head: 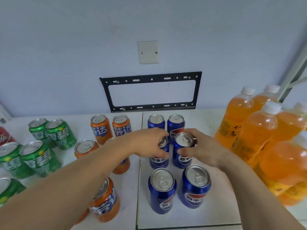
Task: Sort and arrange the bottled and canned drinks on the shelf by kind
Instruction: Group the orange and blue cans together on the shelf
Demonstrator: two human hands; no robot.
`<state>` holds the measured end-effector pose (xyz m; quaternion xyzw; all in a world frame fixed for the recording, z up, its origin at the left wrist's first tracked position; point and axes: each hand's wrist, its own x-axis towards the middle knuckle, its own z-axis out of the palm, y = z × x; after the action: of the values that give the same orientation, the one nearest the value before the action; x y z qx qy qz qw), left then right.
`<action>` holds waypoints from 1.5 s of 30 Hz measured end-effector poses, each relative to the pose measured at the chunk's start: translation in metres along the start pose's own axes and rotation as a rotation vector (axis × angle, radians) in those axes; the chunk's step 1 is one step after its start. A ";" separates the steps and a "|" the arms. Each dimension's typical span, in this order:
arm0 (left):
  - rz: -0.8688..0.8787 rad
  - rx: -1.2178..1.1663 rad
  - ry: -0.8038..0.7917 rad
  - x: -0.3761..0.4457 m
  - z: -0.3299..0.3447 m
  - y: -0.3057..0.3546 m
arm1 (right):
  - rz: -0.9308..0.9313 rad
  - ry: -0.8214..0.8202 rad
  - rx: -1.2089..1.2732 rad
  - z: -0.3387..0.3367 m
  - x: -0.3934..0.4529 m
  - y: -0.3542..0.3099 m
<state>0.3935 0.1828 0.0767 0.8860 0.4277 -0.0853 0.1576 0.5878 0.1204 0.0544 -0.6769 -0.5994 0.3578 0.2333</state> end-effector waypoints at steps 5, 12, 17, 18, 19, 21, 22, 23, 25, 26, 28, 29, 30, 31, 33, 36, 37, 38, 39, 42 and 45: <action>-0.009 0.010 -0.006 0.003 0.001 0.001 | -0.002 0.054 -0.042 0.007 0.006 0.006; -0.085 -0.096 -0.008 -0.002 0.000 0.001 | 0.030 0.071 0.059 0.007 0.000 0.011; -0.162 -0.315 0.311 -0.058 0.020 0.031 | -0.030 0.199 0.110 0.007 -0.048 0.020; -0.159 -0.384 0.316 -0.072 0.034 0.038 | -0.061 0.152 0.164 0.011 -0.061 0.026; -0.153 -0.446 0.307 -0.084 0.048 0.046 | -0.089 0.088 0.226 0.016 -0.073 0.031; -0.149 -0.520 0.300 -0.096 0.073 0.051 | -0.120 -0.003 0.292 0.025 -0.087 0.042; -0.144 -0.546 0.315 -0.097 0.082 0.051 | -0.132 -0.004 0.276 0.029 -0.089 0.048; -0.134 -0.568 0.330 -0.097 0.088 0.049 | -0.139 0.020 0.251 0.032 -0.089 0.052; -0.110 -0.601 0.315 -0.094 0.092 0.042 | -0.154 0.087 0.211 0.036 -0.088 0.050; -0.093 -0.624 0.285 -0.093 0.090 0.038 | -0.165 0.114 0.192 0.038 -0.087 0.048; -0.058 -0.707 0.209 -0.091 0.090 0.029 | -0.172 0.143 0.184 0.043 -0.087 0.048; -0.058 -0.761 0.200 -0.089 0.092 0.027 | -0.160 0.147 0.204 0.047 -0.088 0.050; -0.071 -0.798 0.227 -0.088 0.095 0.026 | -0.140 0.148 0.228 0.051 -0.089 0.054; -0.091 -0.807 0.290 -0.087 0.101 0.028 | -0.118 0.150 0.241 0.057 -0.091 0.059; -0.136 -0.795 0.460 -0.085 0.121 0.036 | -0.073 0.174 0.219 0.072 -0.095 0.070; -0.154 -0.881 0.603 -0.081 0.146 0.039 | -0.022 0.259 0.104 0.089 -0.095 0.078; -0.148 -0.901 0.594 -0.080 0.147 0.036 | -0.021 0.272 0.092 0.090 -0.096 0.078; -0.137 -0.909 0.565 -0.081 0.146 0.032 | -0.025 0.274 0.087 0.090 -0.097 0.078; -0.119 -0.903 0.528 -0.082 0.142 0.028 | -0.028 0.264 0.079 0.090 -0.099 0.077; -0.081 -0.853 0.441 -0.087 0.130 0.023 | -0.019 0.251 0.069 0.088 -0.104 0.075; -0.064 -0.827 0.419 -0.090 0.126 0.021 | -0.009 0.260 0.069 0.090 -0.105 0.074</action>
<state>0.3525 0.0604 -0.0112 0.7333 0.4754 0.2687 0.4051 0.5642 -0.0054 -0.0359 -0.7064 -0.5547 0.2863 0.3336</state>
